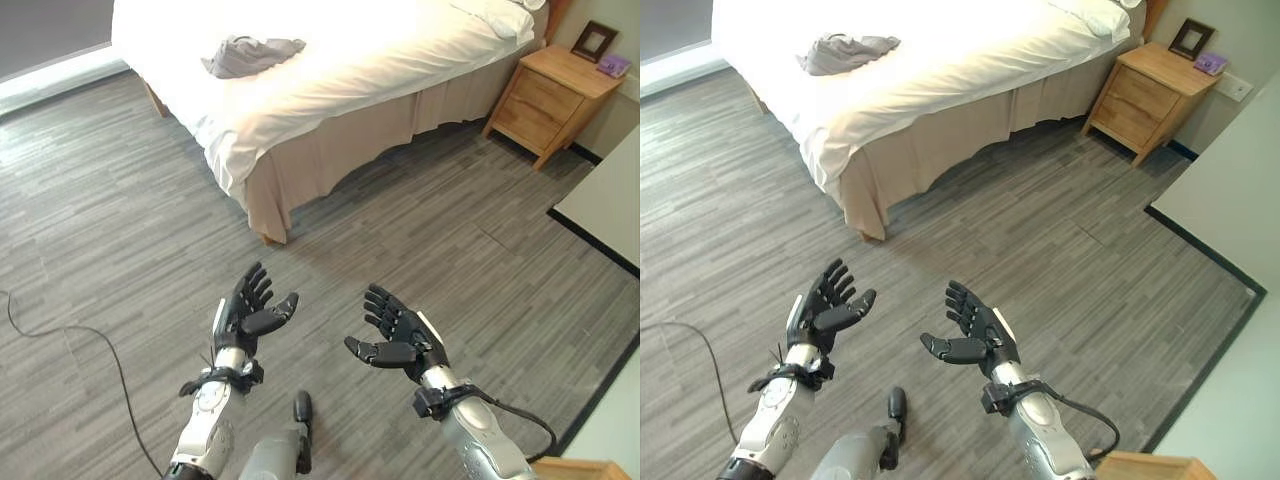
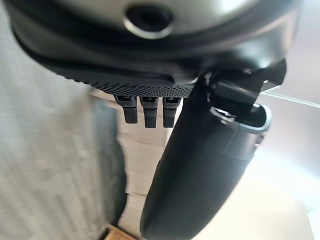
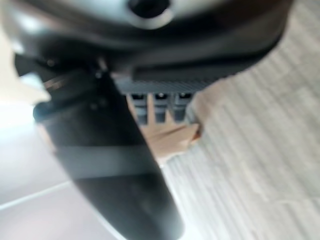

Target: Pick up bed clothes into laundry basket.

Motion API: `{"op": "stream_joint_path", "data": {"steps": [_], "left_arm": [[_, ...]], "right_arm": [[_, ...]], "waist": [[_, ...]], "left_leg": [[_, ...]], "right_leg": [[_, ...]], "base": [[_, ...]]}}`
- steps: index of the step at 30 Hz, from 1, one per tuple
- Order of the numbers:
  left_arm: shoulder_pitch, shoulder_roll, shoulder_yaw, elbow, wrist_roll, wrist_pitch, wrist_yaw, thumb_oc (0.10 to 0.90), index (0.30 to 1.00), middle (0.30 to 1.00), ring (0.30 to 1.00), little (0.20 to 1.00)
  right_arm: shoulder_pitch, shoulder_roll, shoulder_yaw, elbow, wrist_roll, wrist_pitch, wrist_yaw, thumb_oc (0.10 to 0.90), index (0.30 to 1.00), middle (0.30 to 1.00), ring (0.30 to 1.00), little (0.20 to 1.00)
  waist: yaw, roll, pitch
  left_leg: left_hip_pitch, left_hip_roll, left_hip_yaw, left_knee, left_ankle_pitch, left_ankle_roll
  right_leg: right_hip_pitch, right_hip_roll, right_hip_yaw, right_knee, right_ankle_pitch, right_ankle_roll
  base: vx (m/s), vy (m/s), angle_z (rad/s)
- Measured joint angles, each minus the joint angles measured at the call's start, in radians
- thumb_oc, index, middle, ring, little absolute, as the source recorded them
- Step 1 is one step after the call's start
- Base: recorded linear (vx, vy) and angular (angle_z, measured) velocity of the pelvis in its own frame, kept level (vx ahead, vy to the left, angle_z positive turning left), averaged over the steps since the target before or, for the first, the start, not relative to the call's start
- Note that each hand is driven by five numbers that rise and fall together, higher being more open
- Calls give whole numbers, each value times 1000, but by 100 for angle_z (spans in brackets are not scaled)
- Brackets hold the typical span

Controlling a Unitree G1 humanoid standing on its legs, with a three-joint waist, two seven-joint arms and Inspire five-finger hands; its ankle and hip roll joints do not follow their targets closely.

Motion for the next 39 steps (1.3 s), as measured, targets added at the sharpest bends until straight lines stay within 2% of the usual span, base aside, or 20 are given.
{"op": "stream_joint_path", "data": {"steps": [3, 5, 8, 9, 12, 14, 17, 20, 21, 22, 24, 26, 27, 28, 29, 31, 32, 34, 36, 39], "left_arm": [[-34, 20, -4, -18, 62, -2, 13, 800, 900, 900, 900, 900], [-56, 14, -14, -20, 68, -1, 21, 800, 900, 900, 900, 900], [-55, 27, -17, -45, 77, -2, 20, 800, 900, 900, 900, 900], [-55, 29, -19, -52, 87, -3, 16, 800, 900, 900, 900, 900], [-28, 33, -24, -49, 96, -4, 2, 800, 900, 900, 900, 900], [-10, 41, -45, -50, 96, -3, -7, 800, 900, 900, 900, 900], [28, 28, -53, -45, 96, 20, -13, 800, 900, 900, 900, 900], [40, -6, -56, -45, 94, 18, -14, 800, 900, 900, 900, 900], [41, -7, -57, -47, 88, 17, -17, 800, 900, 900, 900, 900], [32, -8, -56, -49, 66, 16, -16, 800, 900, 900, 900, 900], [22, -1, -53, -51, 56, 16, -15, 800, 900, 900, 900, 900], [26, 6, -59, -51, 54, 15, -14, 800, 900, 900, 900, 900], [28, 6, -56, -49, 52, 14, -13, 800, 900, 900, 900, 900], [41, 15, -55, -45, 44, 15, -16, 800, 900, 900, 900, 900], [48, 7, -56, -44, 37, 15, -12, 800, 900, 900, 900, 900], [68, 3, -47, -29, 24, 14, -10, 800, 900, 900, 900, 900], [81, -2, -44, -28, 18, 14, -7, 800, 900, 900, 900, 900], [83, -13, -45, -4, 16, 15, 3, 800, 900, 900, 900, 900], [87, -20, -62, -6, 16, 16, 1, 800, 900, 900, 900, 900], [65, -3, -76, -17, 16, 15, -10, 800, 900, 900, 900, 900]], "right_arm": [[-39, 24, 4, -5, -9, -4, -10, 800, 900, 900, 900, 900], [-34, 16, -15, -29, -17, -3, -13, 800, 900, 900, 900, 900], [-31, 3, -13, -38, -16, -6, -10, 800, 900, 900, 900, 900], [-32, -7, -12, -38, -16, -7, -8, 800, 900, 900, 900, 900], [-20, -14, -1, -34, -15, -6, -2, 800, 900, 900, 900, 900], [-21, -15, 1, -32, -14, -4, 12, 800, 900, 900, 900, 900], [-34, -22, 5, 13, -13, 0, 12, 800, 900, 900, 900, 900], [-21, -31, -24, 40, 10, 9, 12, 800, 900, 900, 900, 900], [-32, -49, -26, 46, 24, 9, 10, 800, 900, 900, 900, 900], [-47, -56, -31, 48, 27, 12, 9, 800, 900, 900, 900, 900], [-66, -60, -30, 44, 26, 12, 6, 800, 900, 900, 900, 900], [-94, -59, -2, 42, 16, 11, -7, 800, 900, 900, 900, 900], [-111, -56, 11, 43, 15, 11, -8, 800, 900, 900, 900, 900], [-122, -50, 34, 41, 1, 7, -6, 800, 900, 900, 900, 900], [-133, -50, 39, 44, -8, 4, -2, 800, 900, 900, 900, 900], [-142, -60, 64, 40, -38, -1, 0, 800, 900, 900, 900, 900], [-141, -72, 69, 38, -46, -1, 1, 800, 900, 900, 900, 900], [-130, -100, 59, 41, -61, 11, 0, 800, 900, 900, 900, 900], [-92, -134, 37, 37, -59, 12, 5, 800, 900, 900, 900, 900], [-33, -107, -6, 39, -58, 14, 14, 800, 900, 900, 900, 900]], "waist": [[-36, 28, 17], [-99, 81, 56], [-162, 89, 63], [-185, 91, 72], [-195, 60, 59], [-205, 48, 43], [-213, 82, 19], [-248, 75, -10], [-244, 90, -21], [-224, 81, -13], [-192, 26, 9], [-166, -16, 13], [-153, -24, 17], [-116, -30, 5], [-105, 1, 9], [-86, 53, -23], [-83, 67, -31], [-88, 82, -35], [-113, 86, -35], [-149, 75, -40]], "left_leg": [[122, -21, -56, -56, -70, 36], [203, 1, -149, -106, -53, 10], [297, 10, -242, -176, -71, 22], [315, 10, -292, -162, -95, 26], [392, -2, -344, -168, -189, 35], [446, 9, -386, -166, -238, -27], [519, 78, -382, -115, -286, -129], [349, 101, -307, 405, -327, -317], [297, 96, -286, 564, -231, -387], [235, 102, -233, 689, -192, -352], [161, 75, -149, 764, -182, -314], [62, 104, -109, 664, -173, -236], [27, 116, -119, 647, -153, -248], [39, 151, -123, 497, -150, -219], [64, 196, -147, 382, -143, -213], [98, 230, -341, 139, -99, -261], [106, 225, -399, 84, -82, -276], [103, 202, -477, 3, -52, -296], [103, 190, -468, -37, 96, -239], [150, 163, -467, -57, 30, -204]], "right_leg": [[-217, -31, -39, 350, 0, -18], [-306, 27, -77, 392, -87, -25], [-485, 61, -106, 231, -113, -19], [-542, 73, -95, 68, -102, -6], [-629, 46, -73, -247, 14, 41], [-623, 3, -189, -346, 26, 47], [-584, 12, -309, -256, 159, 8], [-505, 39, -339, -220, 163, -136], [-475, 71, -316, -234, 133, -149], [-427, 95, -284, -264, 150, -194], [-323, 99, -216, -359, 179, -204], [-219, 113, -143, -432, 177, -90], [-205, 124, -136, -428, 193, -114], [-163, 114, -101, -443, 48, 48], [-174, 120, -144, -406, 46, 12], [-141, 170, -68, -409, 65, -104], [-135, 179, -39, -408, 57, -123], [-102, 176, 36, -412, 51, -133], [-58, 168, 64, -409, 46, -129], [-140, 115, 126, -250, -70, -35]], "base": [[709, 360, 18], [562, 160, 100], [680, 51, 105], [471, 3, 107], [946, -59, 85], [579, -119, 75], [570, -138, 48], [509, -218, 50], [493, -200, -46], [299, -133, -65], [382, 21, -86], [560, 166, -102], [668, 300, -136], [432, 246, -149], [463, 241, -165], [338, 180, -149], [340, 219, -141], [305, 253, -114], [122, 228, -68], [43, 277, -32]]}}
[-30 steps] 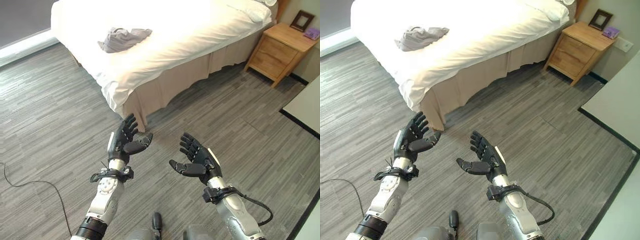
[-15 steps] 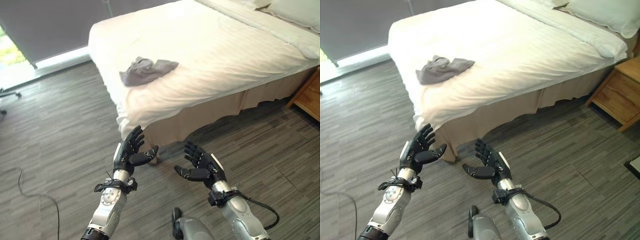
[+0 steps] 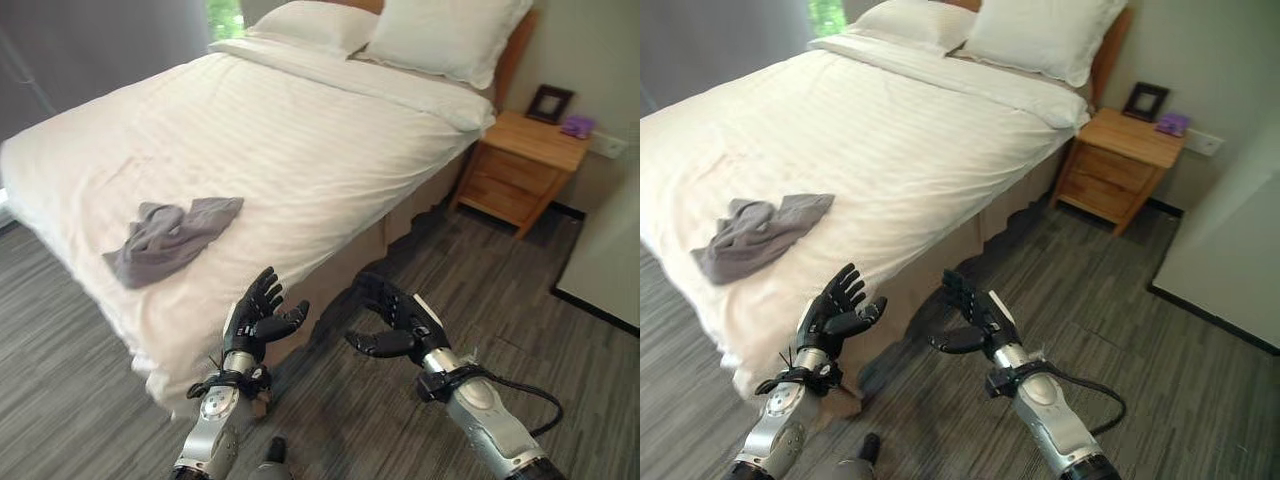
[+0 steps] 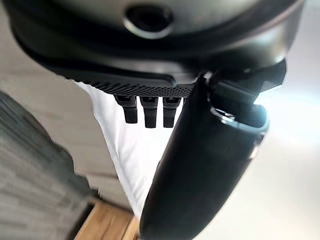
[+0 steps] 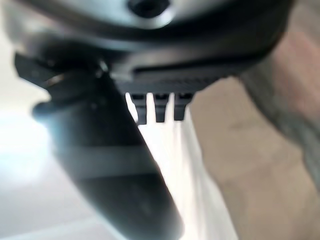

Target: Pick up bed clothes into laundry basket.

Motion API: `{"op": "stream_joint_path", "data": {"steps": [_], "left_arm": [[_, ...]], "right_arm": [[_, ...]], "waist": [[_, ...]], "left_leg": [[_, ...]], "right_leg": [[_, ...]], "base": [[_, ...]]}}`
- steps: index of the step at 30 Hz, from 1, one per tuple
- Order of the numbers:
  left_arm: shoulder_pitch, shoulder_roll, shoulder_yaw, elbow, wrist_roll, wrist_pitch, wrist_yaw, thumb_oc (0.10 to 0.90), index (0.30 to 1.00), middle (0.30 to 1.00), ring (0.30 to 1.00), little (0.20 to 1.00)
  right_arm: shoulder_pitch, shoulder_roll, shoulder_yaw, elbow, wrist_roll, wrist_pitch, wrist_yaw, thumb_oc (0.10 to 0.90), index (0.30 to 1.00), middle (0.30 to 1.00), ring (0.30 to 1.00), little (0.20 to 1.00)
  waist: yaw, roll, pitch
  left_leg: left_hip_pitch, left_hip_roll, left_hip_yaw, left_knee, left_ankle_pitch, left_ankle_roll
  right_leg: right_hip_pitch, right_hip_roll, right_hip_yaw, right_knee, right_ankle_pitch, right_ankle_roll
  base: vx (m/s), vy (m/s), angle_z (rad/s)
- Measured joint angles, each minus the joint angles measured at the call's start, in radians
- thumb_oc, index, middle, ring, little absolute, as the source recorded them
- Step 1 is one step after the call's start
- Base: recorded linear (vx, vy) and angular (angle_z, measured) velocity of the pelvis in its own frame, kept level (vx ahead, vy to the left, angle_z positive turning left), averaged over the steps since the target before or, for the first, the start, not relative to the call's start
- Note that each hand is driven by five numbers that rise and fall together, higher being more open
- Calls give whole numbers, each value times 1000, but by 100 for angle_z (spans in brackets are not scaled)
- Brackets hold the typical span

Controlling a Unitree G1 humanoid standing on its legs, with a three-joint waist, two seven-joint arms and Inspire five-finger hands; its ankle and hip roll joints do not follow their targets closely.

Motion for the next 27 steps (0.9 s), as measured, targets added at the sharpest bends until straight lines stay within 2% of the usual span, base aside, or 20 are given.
{"op": "stream_joint_path", "data": {"steps": [2, 3, 4, 5, 6, 8, 9, 10, 13, 17, 21, 23, 26, 27], "left_arm": [[-57, 14, 9, -6, 0, -2, -6, 800, 900, 900, 900, 900], [-85, 29, 1, -8, 0, -2, -8, 800, 900, 900, 900, 900], [-112, 27, -13, 1, 0, -3, -12, 800, 900, 900, 900, 900], [-104, 25, -11, -10, 0, -4, -11, 800, 900, 900, 900, 900], [-101, 32, -20, -18, 2, -8, -13, 800, 900, 900, 900, 900], [-106, 45, -25, -22, 10, -8, -14, 800, 900, 900, 900, 900], [-105, 49, -25, -24, 12, -8, -13, 800, 900, 900, 900, 900], [-104, 53, -26, -24, 14, -4, -17, 800, 900, 900, 900, 900], [-98, 53, -25, -34, 15, -5, -26, 800, 900, 900, 900, 900], [-83, 55, -19, -35, 13, -6, -24, 800, 900, 900, 900, 900], [-56, 56, -19, -38, 7, -7, -21, 800, 900, 900, 900, 900], [-51, 64, -18, -39, 7, -7, -20, 800, 900, 900, 900, 900], [-54, 51, -12, -34, 2, -7, -14, 800, 900, 900, 900, 900], [-56, 37, -3, -31, 2, -7, -11, 800, 900, 900, 900, 900]], "right_arm": [[-1, 3, -7, -10, 0, -1, 15, 800, 900, 900, 900, 900], [3, 6, -10, -10, -1, 0, 16, 800, 900, 900, 900, 900], [19, 28, -26, 3, -1, 1, 17, 800, 900, 900, 900, 900], [31, 46, -29, 5, -1, 5, 12, 800, 900, 900, 900, 900], [40, 58, -16, 5, -1, 6, 15, 800, 900, 900, 900, 900], [44, 103, -1, 6, 1, 6, 15, 800, 900, 900, 900, 900], [43, 105, 2, 6, 2, 6, 15, 800, 900, 900, 900, 900], [49, 111, 16, 5, 3, 7, 14, 800, 900, 900, 900, 900], [57, 107, 14, 4, -1, 7, 15, 800, 900, 900, 900, 900], [37, 107, 4, 0, -11, 6, 11, 800, 900, 900, 900, 900], [-24, 106, 0, 1, -9, 3, -10, 800, 900, 900, 900, 900], [-57, 109, 3, 6, -4, 1, -25, 800, 900, 900, 900, 900], [-63, 101, 3, 6, 8, -3, -25, 800, 900, 900, 900, 900], [-66, 90, 6, 5, 10, -3, -23, 800, 900, 900, 900, 900]], "waist": [[-18, -21, 6], [-22, -31, 8], [-26, -34, 17], [-11, -20, 21], [-1, -26, 25], [5, -44, 37], [5, -43, 39], [-4, -49, 43], [-3, -55, 45], [37, -60, 47], [49, -67, 48], [89, -65, 50], [85, -57, 53], [91, -54, 55]], "left_leg": [[19, -54, 33, -62, -13, 16], [35, -72, 48, -89, -34, 16], [61, -87, 63, -112, -61, 27], [70, -90, 85, -120, -66, 37], [82, -99, 114, -132, -68, 40], [68, -116, 165, -120, -82, 51], [64, -111, 170, -122, -83, 53], [68, -109, 176, -138, -77, 60], [66, -114, 151, -135, -79, 63], [77, -104, 136, -136, -76, 58], [69, -90, 116, -127, -73, 42], [70, -59, 151, -120, -81, 31], [62, -45, 80, -105, -84, 8], [53, -39, 52, -97, -80, -3]], "right_leg": [[-24, -141, 42, -229, 37, 65], [-44, -196, 48, -239, 100, 113], [-54, -216, 49, -226, 125, 114], [-58, -229, 49, -220, 136, 131], [-74, -238, 66, -213, 139, 125], [-118, -245, 67, -204, 157, 110], [-127, -243, 64, -198, 159, 108], [-137, -239, 27, -183, 163, 103], [-132, -236, 7, -171, 165, 103], [-105, -232, -15, -188, 163, 104], [-97, -220, -13, -199, 149, 113], [-115, -205, -51, -193, 157, 104], [-70, -154, -15, -209, 131, 91], [-62, -140, -21, -213, 128, 89]], "base": [[-41, 363, -38], [-69, 349, -18], [-103, 293, -34], [-128, 282, -61], [-171, 275, -77], [-176, 325, -65], [-115, 313, -35], [-77, 302, -10], [-6, 205, 19], [-6, 9, 13], [-108, -196, 4], [-37, -151, -24], [38, -219, 39], [20, -319, 70]]}}
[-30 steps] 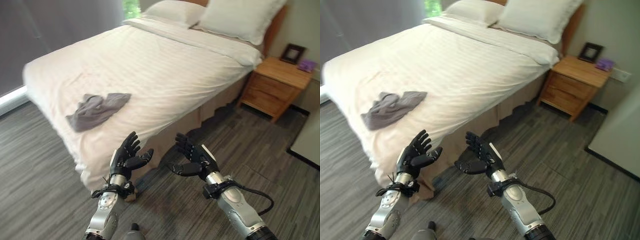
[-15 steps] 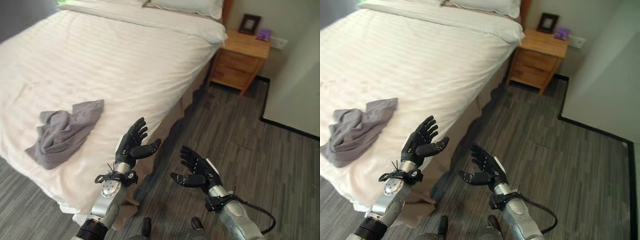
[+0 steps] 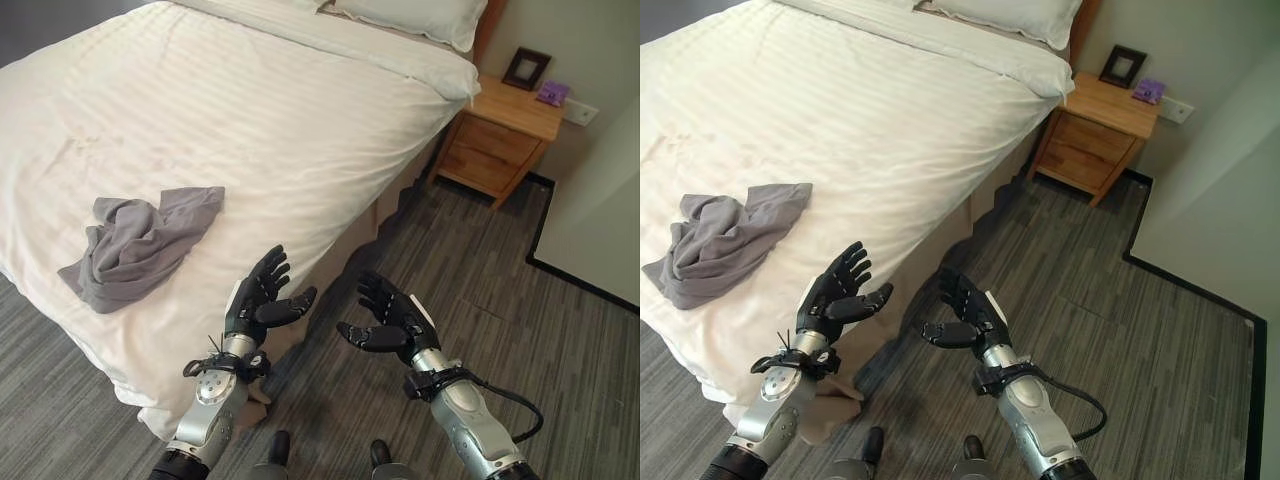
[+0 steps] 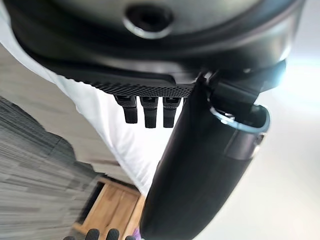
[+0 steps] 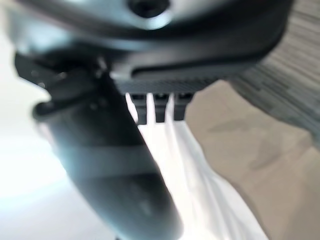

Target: Pick up bed clothes into laundry basket.

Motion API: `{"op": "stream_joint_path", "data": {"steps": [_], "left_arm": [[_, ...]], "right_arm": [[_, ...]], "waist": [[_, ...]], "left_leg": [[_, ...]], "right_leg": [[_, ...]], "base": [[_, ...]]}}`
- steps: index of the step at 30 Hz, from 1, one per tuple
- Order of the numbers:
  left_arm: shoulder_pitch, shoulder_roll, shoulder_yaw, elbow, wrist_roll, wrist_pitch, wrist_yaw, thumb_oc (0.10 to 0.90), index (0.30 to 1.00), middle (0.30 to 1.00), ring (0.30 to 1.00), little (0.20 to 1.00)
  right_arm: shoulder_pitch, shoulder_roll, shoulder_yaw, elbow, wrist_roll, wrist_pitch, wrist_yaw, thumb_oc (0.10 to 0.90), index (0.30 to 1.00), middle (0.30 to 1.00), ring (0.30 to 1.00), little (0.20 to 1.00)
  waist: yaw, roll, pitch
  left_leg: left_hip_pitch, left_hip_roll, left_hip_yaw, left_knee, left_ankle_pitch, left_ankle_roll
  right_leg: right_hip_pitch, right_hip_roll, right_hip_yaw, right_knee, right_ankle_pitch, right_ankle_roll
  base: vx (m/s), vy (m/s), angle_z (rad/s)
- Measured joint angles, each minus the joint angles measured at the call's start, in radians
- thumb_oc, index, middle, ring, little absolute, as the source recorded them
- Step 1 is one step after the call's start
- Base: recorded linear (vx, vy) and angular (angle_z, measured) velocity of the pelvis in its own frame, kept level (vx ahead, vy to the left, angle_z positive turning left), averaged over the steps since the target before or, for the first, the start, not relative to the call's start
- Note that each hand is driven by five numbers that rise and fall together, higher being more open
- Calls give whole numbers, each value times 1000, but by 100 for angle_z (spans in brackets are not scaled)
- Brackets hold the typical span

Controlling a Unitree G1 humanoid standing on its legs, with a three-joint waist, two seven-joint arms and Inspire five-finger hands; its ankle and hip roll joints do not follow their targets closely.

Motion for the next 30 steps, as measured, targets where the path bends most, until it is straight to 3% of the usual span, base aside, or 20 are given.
{"op": "stream_joint_path", "data": {"steps": [1, 5, 6, 7, 8, 9, 10, 12, 13, 14, 15, 16, 17, 18, 20, 21, 23, 25, 28, 30], "left_arm": [[0, -9, 6, -2, -1, -1, 6, 800, 900, 900, 900, 900], [21, -46, 37, -4, -3, -5, 31, 800, 900, 900, 900, 900], [24, -49, 38, -7, -3, -6, 44, 800, 900, 900, 900, 900], [34, -64, 36, -7, -3, -6, 48, 800, 900, 900, 900, 900], [56, -60, 35, -4, -3, -5, 47, 800, 900, 900, 900, 900], [65, -46, 33, -4, -3, -5, 45, 800, 900, 900, 900, 900], [72, -38, 31, -1, -3, -3, 43, 800, 900, 900, 900, 900], [108, -35, 29, -3, -2, 0, 33, 800, 900, 900, 900, 900], [122, -37, 24, -4, -2, 2, 21, 800, 900, 900, 900, 900], [106, -37, 20, 0, -1, 14, 14, 800, 900, 900, 900, 900], [96, -40, 16, -5, 0, 23, 13, 800, 900, 900, 900, 900], [89, -34, 17, -46, 3, 21, 13, 800, 900, 900, 900, 900], [69, -23, 25, -54, 10, 18, 13, 800, 900, 900, 900, 900], [18, -13, 22, -42, 17, 20, 15, 800, 900, 900, 900, 900], [3, -13, 13, -62, 41, 16, 16, 800, 900, 900, 900, 900], [-24, -3, 4, -69, 48, 15, 18, 800, 900, 900, 900, 900], [-18, 4, -18, -74, 49, -2, 15, 800, 900, 900, 900, 900], [-34, -1, -44, -3, 47, -8, -8, 800, 900, 900, 900, 900], [32, 23, -36, 0, 44, 4, -20, 800, 900, 900, 900, 900], [87, 9, 3, -4, 42, 13, -19, 800, 900, 900, 900, 900]], "right_arm": [[0, -9, 1, -2, 3, -1, 2, 800, 900, 900, 900, 900], [0, -45, 21, 1, 25, -11, 15, 800, 900, 900, 900, 900], [0, -66, 31, -2, 26, -11, 15, 800, 900, 900, 900, 900], [-1, -97, 43, -8, 19, -11, 20, 800, 900, 900, 900, 900], [8, -98, 52, -7, 8, -2, 20, 800, 900, 900, 900, 900], [17, -95, 56, -13, 7, -1, 21, 800, 900, 900, 900, 900], [25, -94, 54, -22, 5, -1, 22, 800, 900, 900, 900, 900], [67, -100, 25, -69, 6, 0, 22, 800, 900, 900, 900, 900], [92, -100, 1, -101, 7, -4, 21, 800, 900, 900, 900, 900], [110, -84, -25, -104, 10, -5, 21, 800, 900, 900, 900, 900], [128, -73, -44, -105, 13, -4, 20, 800, 900, 900, 900, 900], [133, -76, -43, -106, 14, -4, 24, 800, 900, 900, 900, 900], [127, -66, -45, -105, 14, -7, 33, 800, 900, 900, 900, 900], [131, -59, -53, -89, 14, -11, 40, 800, 900, 900, 900, 900], [146, -50, -59, -60, 11, -4, 43, 800, 900, 900, 900, 900], [149, -53, -73, -57, 10, -6, 40, 800, 900, 900, 900, 900], [150, -55, -79, -38, 0, -6, 36, 800, 900, 900, 900, 900], [152, -36, -88, -36, 1, -4, 30, 800, 900, 900, 900, 900], [145, -17, -35, -39, 0, -4, 41, 800, 900, 900, 900, 900], [144, -12, -8, -36, -12, -3, 42, 800, 900, 900, 900, 900]], "waist": [[1, 3, 0], [19, 31, 9], [-1, 37, 12], [0, 55, 25], [-2, 38, 29], [-11, 1, 27], [-18, -35, 40], [-30, -47, 33], [-58, -7, 9], [-101, 1, 8], [-129, 10, 5], [-146, 25, -10], [-161, 26, -13], [-207, 39, -19], [-191, 33, -17], [-194, 25, -13], [-203, 9, -12], [-224, 16, -3], [-194, 11, -1], [-145, 42, 9]], "left_leg": [[-13, 7, -26, 8, 1, -6], [-59, 38, -118, 2, 40, -55], [-85, 36, -75, 2, 56, -51], [-95, 61, 30, -12, 32, 9], [-81, 87, 184, -35, -87, 59], [-87, 71, 267, -16, -134, 85], [-105, 35, 323, 99, -117, 91], [-110, 17, 370, 340, -132, 95], [-71, 14, 382, 325, -86, 88], [-57, 3, 391, 285, -80, 95], [-37, 8, 378, 236, -59, 124], [-21, 23, 358, 141, -49, 134], [-20, 25, 351, 95, -46, 130], [-8, 23, 321, 7, -19, 91], [20, 20, 321, -44, 4, 59], [12, 5, 290, -42, 5, 60], [21, -9, 308, -59, 9, 63], [5, -26, 289, -45, 15, 70], [12, -21, 306, -47, 18, 76], [35, -6, 314, -69, 24, 68]], "right_leg": [[9, 19, 9, -2, -10, -15], [42, 80, -76, -25, -9, -60], [50, 74, -113, -34, -8, -73], [51, 88, -148, -7, -8, -103], [43, 80, -172, 40, -21, -140], [45, 38, -187, 48, -35, -156], [56, -11, -229, 58, -48, -146], [75, -46, -254, 61, -62, -137], [77, -24, -274, 82, -79, -123], [66, -27, -301, 151, -99, -116], [-2, -32, -302, 269, -153, -88], [-116, 16, -257, 274, -178, -71], [-159, 47, -231, 216, -112, -98], [-166, 63, -249, 171, -37, -118], [-173, 68, -234, 183, -15, -117], [-213, 54, -234, 254, -45, -73], [-242, 38, -190, 292, -58, -51], [-249, 44, 12, 327, -59, -10], [-218, 13, -26, 244, -62, -5], [-185, 6, -95, 163, -1, -36]], "base": [[-23, -349, 73], [-150, -275, 92], [-246, -233, 123], [-243, -253, 138], [-247, -263, 117], [-223, -187, 114], [-134, -111, 92], [-153, -40, 63], [-184, -33, 90], [-182, -4, 127], [-194, 34, 121], [-196, 39, 85], [-243, 55, 116], [-306, 74, 89], [-384, 93, 20], [-361, 91, -14], [-505, 69, -20], [-293, -40, 12], [-132, -62, -6], [-109, -34, -23]]}}
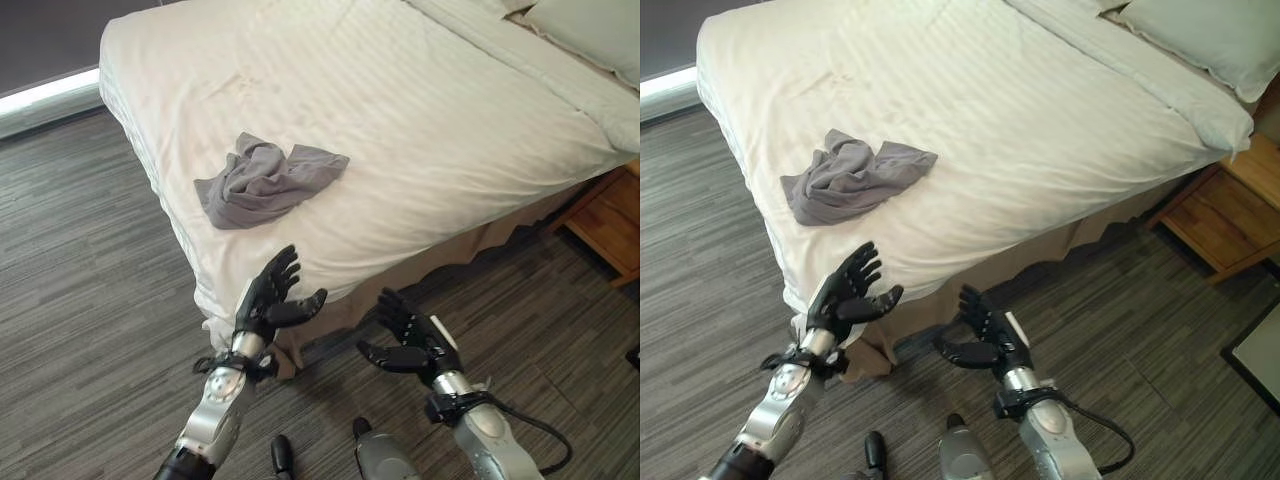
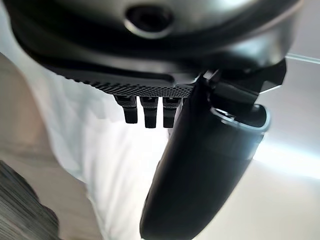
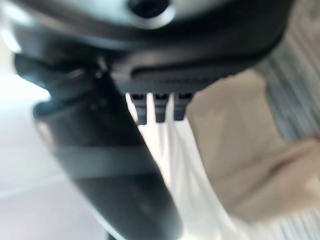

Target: Pick up bed clothes into laundry basket.

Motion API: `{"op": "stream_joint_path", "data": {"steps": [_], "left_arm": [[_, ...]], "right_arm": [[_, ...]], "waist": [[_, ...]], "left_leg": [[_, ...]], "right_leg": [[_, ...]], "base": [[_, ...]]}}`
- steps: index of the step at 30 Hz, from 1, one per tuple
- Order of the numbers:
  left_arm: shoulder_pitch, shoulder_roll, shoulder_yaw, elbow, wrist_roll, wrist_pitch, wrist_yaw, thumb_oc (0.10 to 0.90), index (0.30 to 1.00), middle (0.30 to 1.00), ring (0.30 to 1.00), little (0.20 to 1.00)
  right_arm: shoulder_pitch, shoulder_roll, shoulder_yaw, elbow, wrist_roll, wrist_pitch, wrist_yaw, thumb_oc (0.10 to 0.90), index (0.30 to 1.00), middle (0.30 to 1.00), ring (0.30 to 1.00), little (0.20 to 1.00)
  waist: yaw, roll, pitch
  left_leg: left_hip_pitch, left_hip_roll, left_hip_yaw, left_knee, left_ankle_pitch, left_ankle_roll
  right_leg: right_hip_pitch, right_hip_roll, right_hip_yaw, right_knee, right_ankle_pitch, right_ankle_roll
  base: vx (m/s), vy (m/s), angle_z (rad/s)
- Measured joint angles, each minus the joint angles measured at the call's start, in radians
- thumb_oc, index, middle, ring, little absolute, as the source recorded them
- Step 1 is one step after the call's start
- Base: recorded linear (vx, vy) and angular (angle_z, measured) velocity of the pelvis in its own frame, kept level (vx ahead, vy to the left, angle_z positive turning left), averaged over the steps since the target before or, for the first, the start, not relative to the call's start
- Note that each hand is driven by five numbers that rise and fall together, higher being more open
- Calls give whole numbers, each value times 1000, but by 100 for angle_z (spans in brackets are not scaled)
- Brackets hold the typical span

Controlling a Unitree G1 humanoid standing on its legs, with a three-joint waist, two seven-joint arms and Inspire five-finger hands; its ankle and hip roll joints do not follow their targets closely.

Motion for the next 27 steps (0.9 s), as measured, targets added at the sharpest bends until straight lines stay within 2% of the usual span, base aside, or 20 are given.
{"op": "stream_joint_path", "data": {"steps": [1, 2, 4, 5, 6, 7, 8, 9, 10, 11, 12, 14, 18, 21, 24, 27], "left_arm": [[24, -11, 17, 0, -4, 0, 2, 800, 900, 900, 900, 900], [67, -26, 64, -7, -15, -1, 7, 800, 900, 900, 900, 900], [64, -24, 60, -7, -14, -3, 3, 800, 900, 900, 900, 900], [68, -19, 67, -5, -14, -3, 5, 800, 900, 900, 900, 900], [71, -22, 76, 7, -15, -2, 7, 800, 900, 900, 900, 900], [81, -18, 87, 13, -17, 2, 10, 800, 900, 900, 900, 900], [96, -17, 99, 15, -29, 5, 10, 800, 900, 900, 900, 900], [114, -9, 109, 13, -46, 6, 10, 800, 900, 900, 900, 900], [139, 17, 122, 6, -47, 6, 10, 800, 900, 900, 900, 900], [143, 16, 125, 25, -48, 18, 13, 800, 900, 900, 900, 900], [153, 15, 118, 29, -48, 22, 13, 800, 900, 900, 900, 900], [155, 2, 115, 29, -44, 28, 7, 800, 900, 900, 900, 900], [106, -6, 119, 28, -40, 26, 7, 800, 900, 900, 900, 900], [37, -23, 119, 26, -45, 4, 16, 800, 900, 900, 900, 900], [10, -46, 119, 26, -84, -21, 26, 800, 900, 900, 900, 900], [18, -46, 120, 19, -85, -21, 21, 800, 900, 900, 900, 900]], "right_arm": [[-3, -4, 9, 3, 0, 0, 0, 800, 900, 900, 900, 900], [-64, -11, 1, 15, 1, 5, -1, 800, 900, 900, 900, 900], [-11, 43, -80, 22, 76, -19, -3, 800, 900, 900, 900, 900], [21, 83, -143, 40, 102, -25, -24, 800, 900, 900, 900, 900], [28, 88, -167, 58, 109, -26, -37, 800, 900, 900, 900, 900], [33, 86, -191, 89, 116, -26, -53, 800, 900, 900, 900, 900], [34, 88, -203, 123, 128, -27, -69, 800, 900, 900, 900, 900], [39, 98, -209, 147, 143, -27, -73, 800, 900, 900, 900, 900], [44, 113, -196, 155, 150, -25, -76, 800, 900, 900, 900, 900], [40, 107, -186, 157, 151, -20, -76, 800, 900, 900, 900, 900], [41, 88, -168, 150, 150, -20, -76, 800, 900, 900, 900, 900], [37, 33, -125, 148, 130, -18, -70, 800, 900, 900, 900, 900], [12, -10, -76, 143, 93, -17, -49, 800, 900, 900, 900, 900], [4, -40, -52, 136, 73, -18, -29, 800, 900, 900, 900, 900], [-4, -39, -44, 146, 75, -16, -20, 800, 900, 900, 900, 900], [-9, -42, -61, 146, 87, -17, -16, 800, 900, 900, 900, 900]], "waist": [[12, 18, 0], [33, 24, -8], [28, 30, -10], [43, 28, -11], [47, 30, -10], [60, 30, -13], [74, 21, -17], [94, 1, -28], [117, -35, -43], [123, -12, -39], [118, 9, -41], [118, 35, -44], [118, 40, -42], [118, 41, -40], [127, 25, -28], [130, 12, -15]], "left_leg": [[6, 5, -1, -5, -9, -3], [18, -2, 18, -8, -5, 0], [-3, 10, 5, 5, 1, 6], [-5, 19, 12, 5, 4, 12], [-4, 19, 12, 7, -2, 16], [-5, 26, 26, 10, -13, 27], [1, 28, 43, 9, -14, 18], [1, 23, 56, 12, -25, 9], [1, 12, 80, 14, -32, -12], [2, 42, 72, 12, -23, -17], [1, 60, 71, 13, -17, -45], [0, 96, 63, 23, -13, -54], [-4, 129, 43, 40, -18, -64], [-42, 149, -14, 57, -5, -87], [-49, 154, -30, 81, 1, -96], [-74, 151, -9, 134, 2, -96]], "right_leg": [[6, 6, 2, -5, 4, -3], [7, 14, 48, -5, 8, 2], [12, -8, 1, -27, 11, 11], [12, -21, -37, -11, 10, 5], [-11, -25, -44, 29, -7, 20], [-34, -52, -47, 110, -26, 49], [-43, -94, -43, 162, -44, 77], [-37, -138, -58, 136, -38, 70], [-17, -183, -59, 57, -29, 70], [11, -165, -60, 5, -19, 83], [14, -137, -63, -26, -7, 89], [27, -109, -62, -59, 7, 87], [36, -83, -90, -73, 25, 82], [54, -55, -128, -97, 42, 72], [83, -48, -165, -119, 37, 72], [90, -45, -179, -105, 22, 55]], "base": [[-59, -25, -10], [-137, -70, 5], [-269, -120, 22], [-183, -94, 13], [-134, -101, -8], [-123, -129, -20], [-181, -229, -39], [-163, -284, -65], [-140, -318, -67], [-109, -302, -54], [-77, -275, -32], [-73, -318, -27], [-28, -367, -12], [-29, -338, 38], [-106, -321, 33], [-111, -219, 15]]}}
